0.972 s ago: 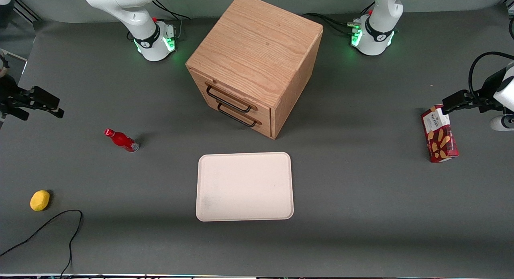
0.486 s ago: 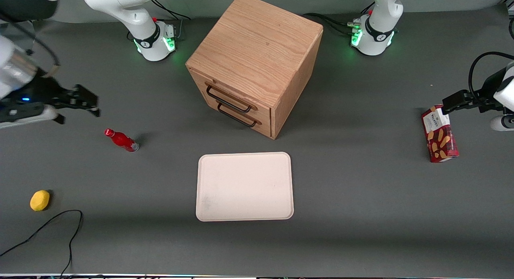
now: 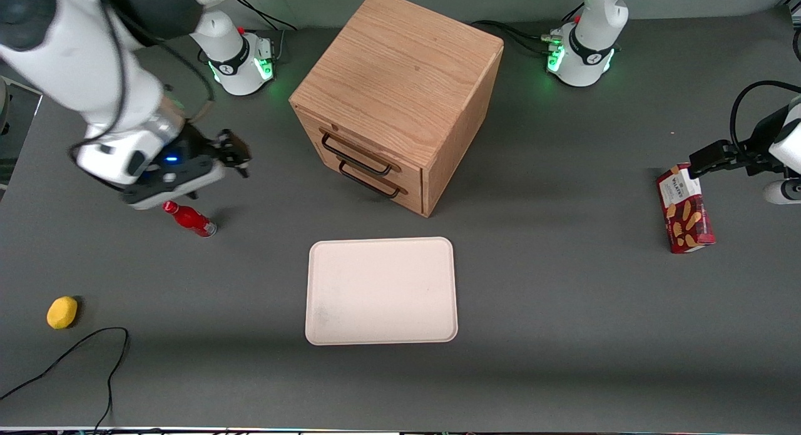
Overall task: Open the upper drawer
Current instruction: 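Move the right gripper over to the upper drawer's black handle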
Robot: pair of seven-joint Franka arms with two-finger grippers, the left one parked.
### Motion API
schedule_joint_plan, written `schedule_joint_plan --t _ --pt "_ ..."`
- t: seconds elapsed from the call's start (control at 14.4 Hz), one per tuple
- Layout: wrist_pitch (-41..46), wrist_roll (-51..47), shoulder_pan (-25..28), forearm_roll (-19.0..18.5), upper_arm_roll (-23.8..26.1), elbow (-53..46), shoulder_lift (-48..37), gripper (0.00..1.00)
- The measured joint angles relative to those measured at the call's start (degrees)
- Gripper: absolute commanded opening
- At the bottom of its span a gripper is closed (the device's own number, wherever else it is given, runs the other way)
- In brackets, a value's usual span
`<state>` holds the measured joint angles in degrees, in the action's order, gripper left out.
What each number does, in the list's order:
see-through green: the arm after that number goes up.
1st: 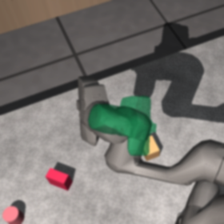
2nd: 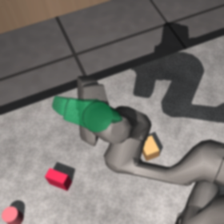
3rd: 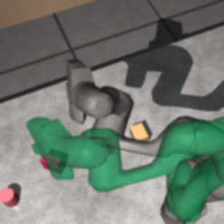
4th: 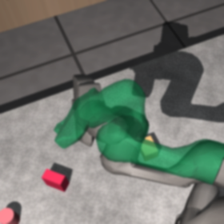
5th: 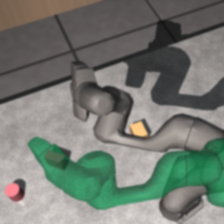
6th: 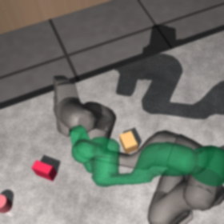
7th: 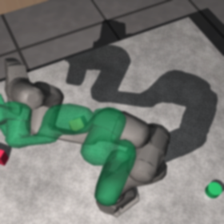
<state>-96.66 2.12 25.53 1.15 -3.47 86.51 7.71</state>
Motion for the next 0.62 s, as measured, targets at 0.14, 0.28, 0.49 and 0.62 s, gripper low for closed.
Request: schedule_joint_plan --t 0.14,0.28,0.49,0.62 --pt "0.0 0.0 3.2 0.0 0.0 -0.8 1.4 1.00" --pt "0.0 0.5 6.3 0.0 0.1 -1.1 2.4 1.00" --pt "-0.1 3.7 9.4 0.1 0.1 -1.2 3.3 1.00" --pt "-0.1 7.6 10.1 0.2 0.1 -1.2 3.5 1.00"
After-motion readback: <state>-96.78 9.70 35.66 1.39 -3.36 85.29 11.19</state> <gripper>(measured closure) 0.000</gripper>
